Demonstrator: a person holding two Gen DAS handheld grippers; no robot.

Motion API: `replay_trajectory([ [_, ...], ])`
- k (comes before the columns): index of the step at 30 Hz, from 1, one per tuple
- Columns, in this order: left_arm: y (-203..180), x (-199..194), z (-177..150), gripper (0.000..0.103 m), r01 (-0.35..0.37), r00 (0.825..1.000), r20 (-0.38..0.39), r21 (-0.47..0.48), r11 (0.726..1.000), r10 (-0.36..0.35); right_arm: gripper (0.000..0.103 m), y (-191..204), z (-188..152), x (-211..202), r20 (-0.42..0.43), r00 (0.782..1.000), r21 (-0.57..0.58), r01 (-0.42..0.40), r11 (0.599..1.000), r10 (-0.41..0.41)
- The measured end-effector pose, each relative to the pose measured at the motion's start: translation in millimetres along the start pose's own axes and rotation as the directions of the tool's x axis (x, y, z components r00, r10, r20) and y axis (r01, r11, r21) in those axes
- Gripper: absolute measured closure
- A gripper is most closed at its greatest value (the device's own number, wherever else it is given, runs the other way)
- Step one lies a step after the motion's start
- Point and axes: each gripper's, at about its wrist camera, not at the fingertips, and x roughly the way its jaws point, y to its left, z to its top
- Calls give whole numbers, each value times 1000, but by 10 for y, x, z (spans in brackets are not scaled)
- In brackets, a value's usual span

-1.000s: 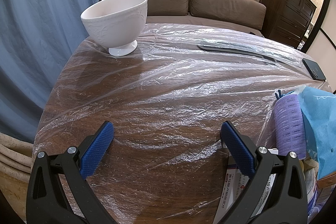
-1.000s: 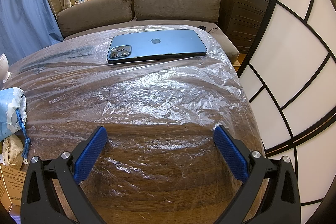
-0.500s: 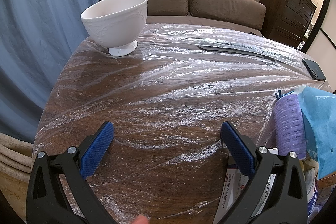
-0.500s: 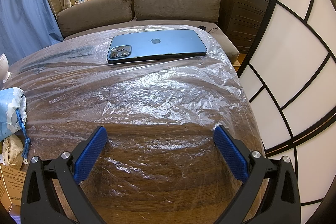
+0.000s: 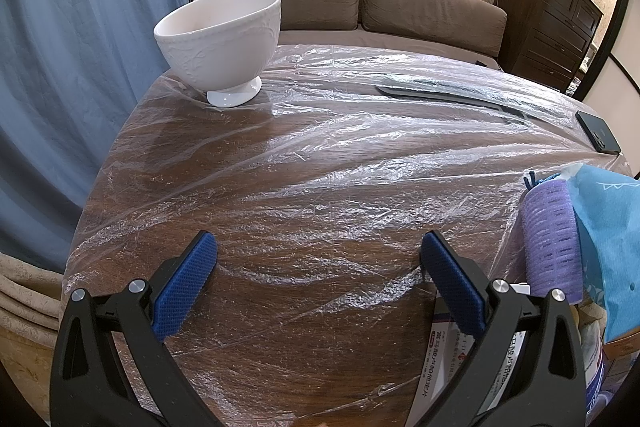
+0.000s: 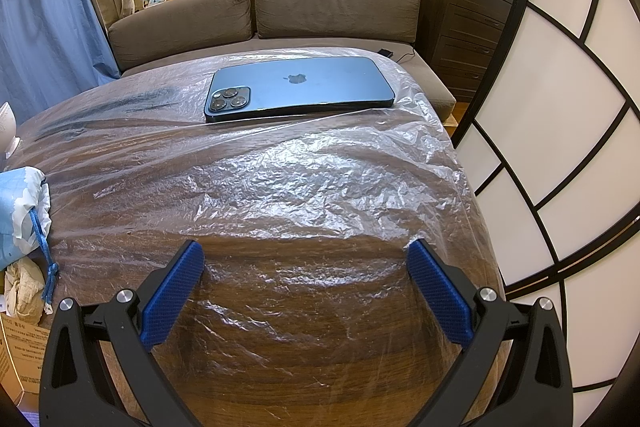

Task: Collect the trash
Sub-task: 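Grasp the white plastic lid with the left tool while the right tool grasps the Naproxen box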

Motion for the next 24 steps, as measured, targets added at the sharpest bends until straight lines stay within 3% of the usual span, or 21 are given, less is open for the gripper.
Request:
replay_trajectory([
  [5, 46, 15, 18, 1, -11, 1000, -14, 16, 1000, 11, 4, -110, 10, -36, 0, 1000, 31, 27, 999, -27],
  [7, 153, -44, 57, 1, -61, 998, 13, 26, 998, 61, 4, -191, 36, -193, 36, 999, 51, 38, 998, -40],
  [9, 174, -159, 57, 1, -63, 996, 61, 38, 997, 61, 4, -262, 16, -460, 98, 995, 65, 6, 998, -13],
  [13, 184, -604, 39, 1, 20, 990, 138, 159, 987, -42, 4, -207, -136, -962, 160, 984, 9, -77, 997, 75],
  [16, 96, -943, -96, 1, 91, 977, 161, 294, 951, -143, 4, -39, -364, -1312, 173, 973, -79, -139, 987, 150],
  [20, -56, -1194, -284, 1, 238, 948, 106, 387, 891, -299, 4, 265, -717, -1568, 134, 956, -182, -236, 954, 262],
  [24, -306, -1201, -480, 1, 288, 939, 42, 449, 846, -342, 4, 554, -1031, -1605, 91, 949, -248, -271, 930, 301],
])
